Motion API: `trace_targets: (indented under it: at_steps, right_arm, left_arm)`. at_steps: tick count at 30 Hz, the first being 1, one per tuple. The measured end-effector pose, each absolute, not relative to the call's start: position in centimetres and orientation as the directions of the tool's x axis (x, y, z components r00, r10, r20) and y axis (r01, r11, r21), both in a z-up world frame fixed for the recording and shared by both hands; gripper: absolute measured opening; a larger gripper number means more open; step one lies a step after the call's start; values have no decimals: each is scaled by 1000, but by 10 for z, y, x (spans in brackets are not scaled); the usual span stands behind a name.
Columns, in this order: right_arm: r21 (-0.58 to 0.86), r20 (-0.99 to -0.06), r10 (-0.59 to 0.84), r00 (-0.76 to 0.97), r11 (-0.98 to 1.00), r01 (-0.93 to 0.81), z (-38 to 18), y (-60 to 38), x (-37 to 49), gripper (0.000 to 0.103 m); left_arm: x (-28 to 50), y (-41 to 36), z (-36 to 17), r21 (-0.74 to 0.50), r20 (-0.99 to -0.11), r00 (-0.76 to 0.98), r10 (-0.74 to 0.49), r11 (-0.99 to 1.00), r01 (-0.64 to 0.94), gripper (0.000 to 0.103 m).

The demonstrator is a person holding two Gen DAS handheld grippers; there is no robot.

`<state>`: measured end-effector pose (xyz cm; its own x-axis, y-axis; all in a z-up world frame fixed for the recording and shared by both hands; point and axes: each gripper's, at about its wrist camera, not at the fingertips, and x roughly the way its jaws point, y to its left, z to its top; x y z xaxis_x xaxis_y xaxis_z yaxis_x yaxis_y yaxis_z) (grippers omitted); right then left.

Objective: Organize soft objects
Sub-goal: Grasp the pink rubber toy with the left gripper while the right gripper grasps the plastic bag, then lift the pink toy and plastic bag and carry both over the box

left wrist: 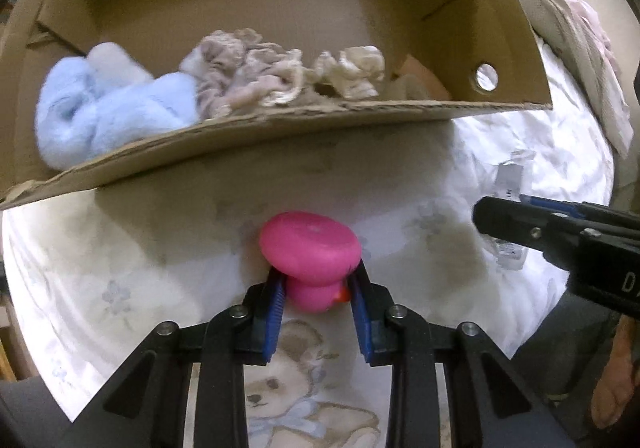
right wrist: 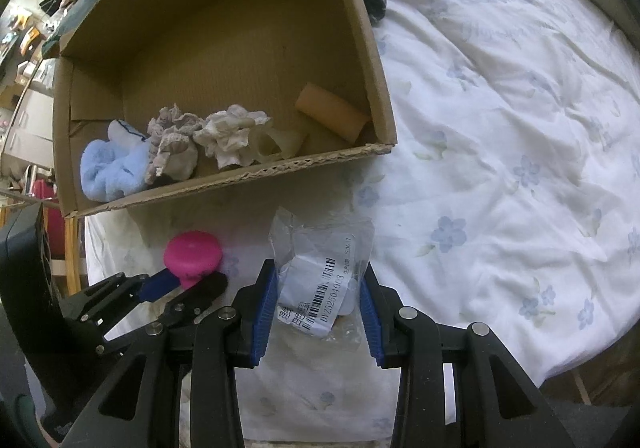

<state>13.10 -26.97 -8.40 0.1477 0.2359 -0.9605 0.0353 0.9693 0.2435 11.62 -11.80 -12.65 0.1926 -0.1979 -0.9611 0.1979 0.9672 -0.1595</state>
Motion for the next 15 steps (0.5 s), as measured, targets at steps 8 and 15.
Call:
trace_targets:
  at_steps: [8, 15]
  right_arm:
    - [259, -954, 255, 157, 966, 7, -81, -265, 126, 41]
    - [281, -943, 282, 177, 959, -33, -71, -256, 114, 41]
  left_arm:
    - [108, -89, -119, -153, -962, 209, -179, 979, 132, 28]
    - [93, -70, -111, -106, -958, 256, -127, 990, 94, 28]
